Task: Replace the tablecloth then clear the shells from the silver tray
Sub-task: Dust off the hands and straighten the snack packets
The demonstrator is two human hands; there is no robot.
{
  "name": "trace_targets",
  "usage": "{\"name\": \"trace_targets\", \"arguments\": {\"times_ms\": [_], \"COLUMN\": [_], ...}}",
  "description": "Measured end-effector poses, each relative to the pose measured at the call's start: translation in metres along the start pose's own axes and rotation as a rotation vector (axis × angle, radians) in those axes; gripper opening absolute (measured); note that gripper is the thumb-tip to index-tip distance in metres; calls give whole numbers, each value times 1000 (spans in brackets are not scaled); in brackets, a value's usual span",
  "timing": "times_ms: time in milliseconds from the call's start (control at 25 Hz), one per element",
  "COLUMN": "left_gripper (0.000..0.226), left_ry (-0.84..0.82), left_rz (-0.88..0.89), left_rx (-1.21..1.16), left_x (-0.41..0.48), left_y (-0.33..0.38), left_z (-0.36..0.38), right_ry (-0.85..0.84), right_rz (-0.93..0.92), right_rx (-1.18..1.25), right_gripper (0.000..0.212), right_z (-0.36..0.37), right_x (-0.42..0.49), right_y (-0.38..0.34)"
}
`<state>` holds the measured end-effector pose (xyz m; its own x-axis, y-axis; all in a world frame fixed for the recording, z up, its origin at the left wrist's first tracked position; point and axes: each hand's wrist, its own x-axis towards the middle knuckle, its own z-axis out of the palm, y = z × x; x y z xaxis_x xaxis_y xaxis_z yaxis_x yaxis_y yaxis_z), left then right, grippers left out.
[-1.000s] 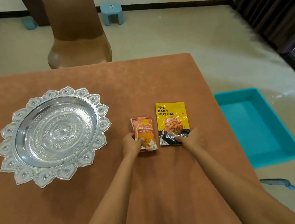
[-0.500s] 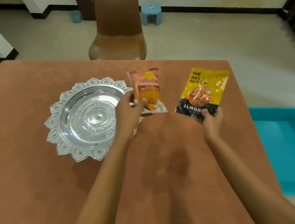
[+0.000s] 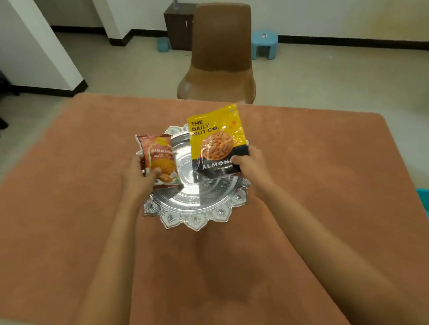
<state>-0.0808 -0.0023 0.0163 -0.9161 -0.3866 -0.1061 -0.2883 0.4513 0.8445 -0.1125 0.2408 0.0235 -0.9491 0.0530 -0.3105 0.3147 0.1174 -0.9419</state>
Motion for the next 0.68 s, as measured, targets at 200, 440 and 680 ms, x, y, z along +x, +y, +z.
{"name": "trace_targets", "arguments": {"times_ms": [200,440,680], "left_gripper": [42,61,71], "left_ry": [22,181,-17], "left_rz": [86,304,532], "left_rx": [57,309,833], "left_x": [4,0,5], "left_y": [1,-3,-25], "left_z": [8,26,39], "right_ry": [112,171,70], "right_rz": [-52,-299,-691], "right_rx": [-298,-536,-1127], "right_gripper": [27,41,79], "right_z": [26,42,41], "right_x": [-1,-6,-2], "right_y": [7,21,36]}}
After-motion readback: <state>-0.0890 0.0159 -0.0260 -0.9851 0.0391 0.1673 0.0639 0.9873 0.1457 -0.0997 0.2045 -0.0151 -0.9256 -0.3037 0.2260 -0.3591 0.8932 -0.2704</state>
